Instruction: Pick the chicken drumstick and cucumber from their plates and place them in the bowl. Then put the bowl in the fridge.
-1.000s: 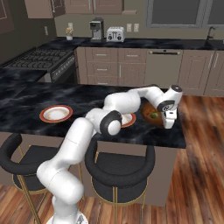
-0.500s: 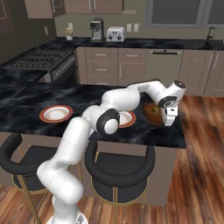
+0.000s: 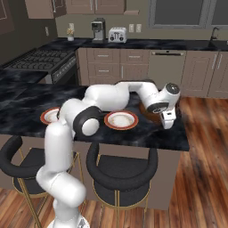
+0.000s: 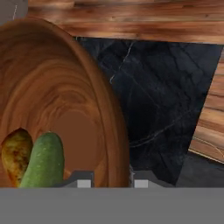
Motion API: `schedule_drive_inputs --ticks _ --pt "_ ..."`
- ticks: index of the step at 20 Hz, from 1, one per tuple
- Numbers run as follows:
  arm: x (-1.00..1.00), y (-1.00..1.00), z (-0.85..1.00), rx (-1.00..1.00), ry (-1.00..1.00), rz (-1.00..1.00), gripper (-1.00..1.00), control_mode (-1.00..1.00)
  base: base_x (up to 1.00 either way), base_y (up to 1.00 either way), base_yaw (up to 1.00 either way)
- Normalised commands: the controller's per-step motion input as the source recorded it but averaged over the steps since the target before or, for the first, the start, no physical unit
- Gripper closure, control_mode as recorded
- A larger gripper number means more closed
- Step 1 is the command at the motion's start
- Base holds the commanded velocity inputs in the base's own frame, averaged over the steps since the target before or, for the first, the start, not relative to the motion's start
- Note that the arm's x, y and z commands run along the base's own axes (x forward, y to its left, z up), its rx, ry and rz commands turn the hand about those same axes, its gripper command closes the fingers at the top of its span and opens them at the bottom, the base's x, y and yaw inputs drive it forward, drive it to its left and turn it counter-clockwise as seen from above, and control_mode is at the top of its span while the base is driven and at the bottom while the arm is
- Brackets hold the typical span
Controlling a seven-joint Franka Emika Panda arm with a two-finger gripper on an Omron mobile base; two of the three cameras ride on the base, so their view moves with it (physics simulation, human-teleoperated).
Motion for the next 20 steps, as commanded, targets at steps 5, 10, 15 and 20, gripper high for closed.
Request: schedule_drive_inputs --ticks 5,10,15,20 --pt "-0.43 0.55 0.14 -0.33 -0.09 -0.04 1.00 -1.00 0.00 0.00 0.00" --pt "-0.30 0.40 0.35 -0.09 0.11 -0.15 1.00 -1.00 0.00 0.00 0.00" --pt "-0.39 0.39 0.34 0.07 0.00 -0.26 1.00 -1.00 0.00 0.00 0.00" --pt "-0.35 0.39 0.39 0.26 0.00 -0.30 1.00 -1.00 0.00 0.00 0.00"
